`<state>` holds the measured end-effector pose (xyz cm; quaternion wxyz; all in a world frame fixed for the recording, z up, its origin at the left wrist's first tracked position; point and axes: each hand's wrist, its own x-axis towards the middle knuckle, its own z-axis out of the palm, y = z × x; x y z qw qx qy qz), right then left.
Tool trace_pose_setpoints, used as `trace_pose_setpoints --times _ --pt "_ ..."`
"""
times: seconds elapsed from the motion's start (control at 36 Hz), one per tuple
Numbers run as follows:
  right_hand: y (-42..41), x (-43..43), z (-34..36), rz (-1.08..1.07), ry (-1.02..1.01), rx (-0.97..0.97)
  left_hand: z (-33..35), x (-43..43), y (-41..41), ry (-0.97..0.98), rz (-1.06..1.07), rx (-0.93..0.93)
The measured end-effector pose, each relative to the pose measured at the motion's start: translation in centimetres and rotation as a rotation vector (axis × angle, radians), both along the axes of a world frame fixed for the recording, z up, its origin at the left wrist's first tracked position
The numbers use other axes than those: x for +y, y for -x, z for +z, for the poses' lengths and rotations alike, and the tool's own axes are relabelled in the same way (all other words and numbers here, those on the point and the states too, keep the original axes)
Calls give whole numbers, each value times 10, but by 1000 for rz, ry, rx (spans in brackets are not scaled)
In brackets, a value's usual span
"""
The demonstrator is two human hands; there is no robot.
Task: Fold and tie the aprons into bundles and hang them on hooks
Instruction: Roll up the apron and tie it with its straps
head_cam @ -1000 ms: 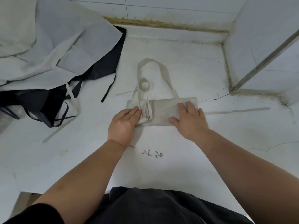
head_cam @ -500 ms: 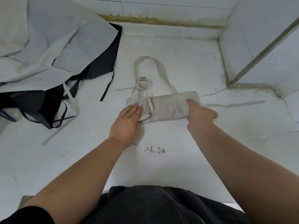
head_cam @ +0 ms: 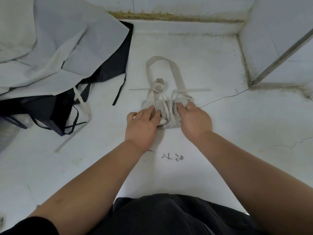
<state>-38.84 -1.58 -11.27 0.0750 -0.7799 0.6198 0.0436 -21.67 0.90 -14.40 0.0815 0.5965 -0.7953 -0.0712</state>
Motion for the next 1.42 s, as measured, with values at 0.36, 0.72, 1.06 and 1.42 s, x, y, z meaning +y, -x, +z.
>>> trace_pose_setpoints --times 0.36,0.72,1.06,1.42 --pt "13 -5 11 65 -286 -386 9 -11 16 -149 11 518" --pt "-9 -25 20 -137 -536 -611 39 -22 9 -644 452 1190" --pt "-8 -19 19 -387 -620 -1252 46 -27 20 -691 499 1178" --pt "1 -24 24 -388 -710 -1169 56 -31 18 -817 366 1075"
